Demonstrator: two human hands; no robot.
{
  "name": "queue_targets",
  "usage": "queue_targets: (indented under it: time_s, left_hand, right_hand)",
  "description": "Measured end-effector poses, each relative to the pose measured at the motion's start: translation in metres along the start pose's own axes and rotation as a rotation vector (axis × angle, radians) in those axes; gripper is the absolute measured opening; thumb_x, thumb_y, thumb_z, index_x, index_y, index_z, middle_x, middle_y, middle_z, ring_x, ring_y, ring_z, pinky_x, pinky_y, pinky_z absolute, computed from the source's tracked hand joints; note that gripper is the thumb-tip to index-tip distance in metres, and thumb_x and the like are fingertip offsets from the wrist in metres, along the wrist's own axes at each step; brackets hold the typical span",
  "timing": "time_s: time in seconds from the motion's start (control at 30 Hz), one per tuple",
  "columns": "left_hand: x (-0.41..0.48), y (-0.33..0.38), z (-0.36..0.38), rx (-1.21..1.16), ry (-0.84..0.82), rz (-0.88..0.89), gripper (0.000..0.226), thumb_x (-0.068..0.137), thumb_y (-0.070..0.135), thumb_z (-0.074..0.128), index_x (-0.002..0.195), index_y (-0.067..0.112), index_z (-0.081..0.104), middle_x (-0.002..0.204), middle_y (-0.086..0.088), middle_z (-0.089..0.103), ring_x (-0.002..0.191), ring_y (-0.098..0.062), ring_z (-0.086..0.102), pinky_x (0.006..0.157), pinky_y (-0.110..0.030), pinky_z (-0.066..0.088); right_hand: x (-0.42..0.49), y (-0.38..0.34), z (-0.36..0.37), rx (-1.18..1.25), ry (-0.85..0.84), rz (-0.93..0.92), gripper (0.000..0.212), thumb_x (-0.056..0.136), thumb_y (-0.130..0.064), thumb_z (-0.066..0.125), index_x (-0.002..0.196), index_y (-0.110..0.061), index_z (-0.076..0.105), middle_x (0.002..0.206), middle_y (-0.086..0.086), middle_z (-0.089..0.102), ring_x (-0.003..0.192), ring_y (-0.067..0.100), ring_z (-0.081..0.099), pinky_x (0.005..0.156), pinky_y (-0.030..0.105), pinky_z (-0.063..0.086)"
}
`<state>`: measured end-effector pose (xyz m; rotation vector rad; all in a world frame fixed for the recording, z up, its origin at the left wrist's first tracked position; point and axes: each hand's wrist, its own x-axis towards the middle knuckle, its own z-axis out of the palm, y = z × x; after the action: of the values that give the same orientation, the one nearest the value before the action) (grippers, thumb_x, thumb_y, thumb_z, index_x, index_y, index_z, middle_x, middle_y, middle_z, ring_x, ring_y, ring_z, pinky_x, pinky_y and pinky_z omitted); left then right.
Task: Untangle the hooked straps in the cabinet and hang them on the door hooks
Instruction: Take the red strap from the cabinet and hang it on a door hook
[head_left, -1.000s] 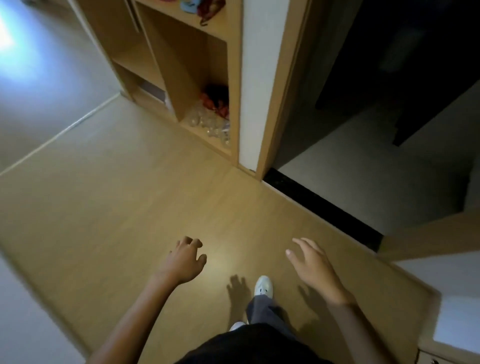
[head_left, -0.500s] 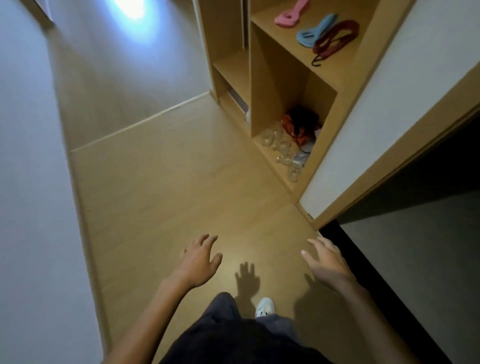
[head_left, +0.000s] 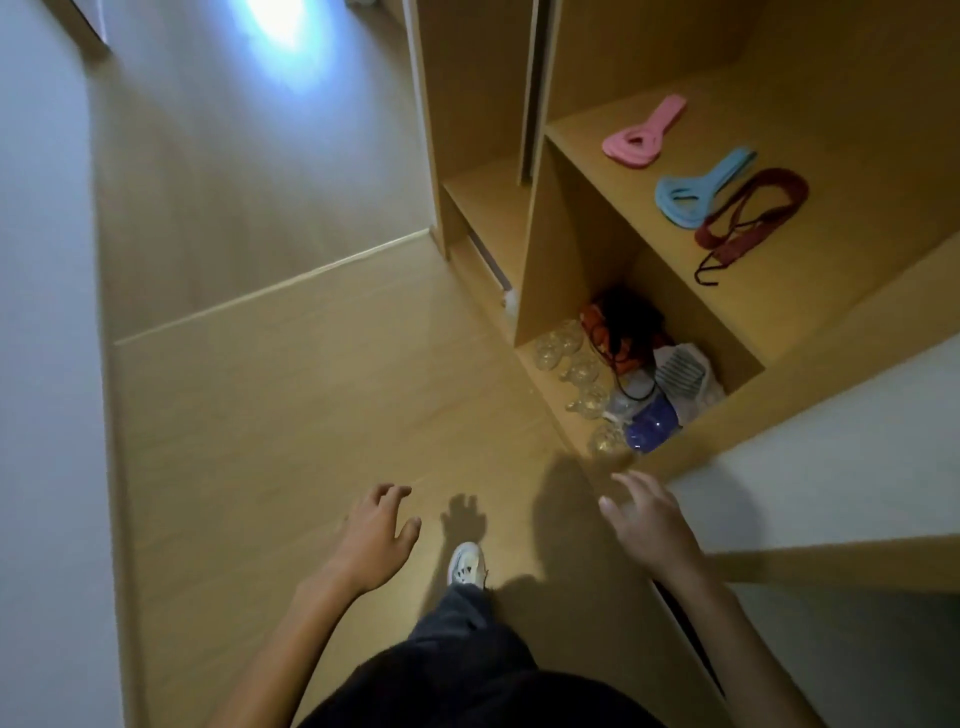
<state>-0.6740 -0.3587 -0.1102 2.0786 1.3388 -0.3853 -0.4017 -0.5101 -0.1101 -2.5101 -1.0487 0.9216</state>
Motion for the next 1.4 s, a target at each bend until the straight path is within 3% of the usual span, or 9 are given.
queue_targets:
  time_s: [0.4,0.5,0.6,0.73,0.97,1.13,1.2,1.27,1.4]
  left_hand:
    - [0.213,0.134,-0.146,0.118,0.017,0.288,0.048,0.095,0.036,0.043,0.139,0.018,0.036,0.145,-0.004,0.035,0.136,-0.024,0.033,0.111,-0.042,0.032]
    - [0.252,0.167,-0.164,0.137,0.033,0.343,0.048,0.094,0.037,0.044,0.138,0.020,0.037,0.144,-0.003,0.035,0.136,-0.023,0.033,0.111,-0.040,0.032]
    - [0.288,0.196,-0.180,0.141,0.035,0.376,0.048,0.094,0.038,0.045,0.138,0.021,0.038,0.143,-0.003,0.036,0.135,-0.022,0.034,0.111,-0.040,0.033]
    - [0.326,0.245,-0.206,0.154,0.029,0.471,0.049,0.093,0.039,0.045,0.138,0.021,0.037,0.142,-0.004,0.037,0.134,-0.023,0.035,0.110,-0.042,0.035]
    - [0.376,0.343,-0.238,0.225,0.001,0.749,0.053,0.091,0.036,0.049,0.140,0.021,0.036,0.145,-0.005,0.036,0.130,-0.028,0.040,0.105,-0.044,0.041]
    - [0.411,0.405,-0.243,0.306,-0.042,0.875,0.042,0.093,0.026,0.050,0.132,0.010,0.045,0.140,-0.014,0.040,0.129,-0.035,0.039,0.105,-0.048,0.037]
    - [0.423,0.419,-0.245,0.340,-0.055,0.925,0.040,0.091,0.029,0.046,0.122,0.005,0.052,0.126,-0.020,0.050,0.118,-0.040,0.049,0.097,-0.049,0.044]
    - [0.435,0.429,-0.245,0.361,-0.102,0.996,0.053,0.083,0.037,0.033,0.113,0.001,0.057,0.115,-0.023,0.057,0.109,-0.044,0.055,0.090,-0.051,0.049]
    - [0.453,0.442,-0.256,0.386,-0.090,1.051,0.055,0.087,0.043,0.030,0.122,0.007,0.053,0.126,-0.015,0.053,0.117,-0.037,0.051,0.094,-0.048,0.046]
  right_hand:
    - [0.115,-0.028,-0.086,0.112,0.118,0.192,0.044,0.095,-0.034,0.050,0.136,-0.019,0.046,0.149,0.001,0.034,0.136,0.019,0.032,0.109,0.031,0.031]
    - [0.152,-0.039,-0.116,0.141,0.212,0.138,0.041,0.094,-0.031,0.051,0.133,-0.017,0.049,0.145,0.001,0.039,0.134,0.017,0.035,0.106,0.028,0.032]
    - [0.194,-0.050,-0.157,0.213,0.335,0.073,0.037,0.093,-0.027,0.054,0.128,-0.014,0.054,0.135,0.002,0.047,0.122,0.017,0.046,0.094,0.024,0.039]
    - [0.236,-0.059,-0.213,0.253,0.554,0.063,0.032,0.092,-0.024,0.055,0.121,-0.011,0.058,0.123,0.004,0.053,0.113,0.020,0.053,0.086,0.027,0.045]
    - [0.278,-0.039,-0.258,0.286,0.614,0.432,0.066,0.088,-0.042,0.056,0.142,-0.014,0.031,0.137,0.012,0.040,0.128,0.029,0.040,0.098,0.041,0.042]
    - [0.309,-0.049,-0.263,0.345,0.538,0.721,0.096,0.077,-0.060,0.062,0.146,-0.011,0.016,0.139,0.014,0.038,0.130,0.034,0.037,0.098,0.044,0.041]
    - [0.323,-0.057,-0.261,0.327,0.533,0.783,0.099,0.074,-0.062,0.063,0.144,-0.009,0.016,0.139,0.014,0.036,0.130,0.034,0.036,0.097,0.044,0.041]
    - [0.339,-0.065,-0.260,0.314,0.541,0.863,0.101,0.072,-0.060,0.066,0.143,-0.007,0.015,0.140,0.015,0.033,0.131,0.034,0.032,0.097,0.044,0.039]
    - [0.366,-0.071,-0.263,0.304,0.612,1.022,0.086,0.071,-0.049,0.071,0.133,-0.006,0.029,0.133,0.014,0.038,0.125,0.032,0.035,0.097,0.044,0.038]
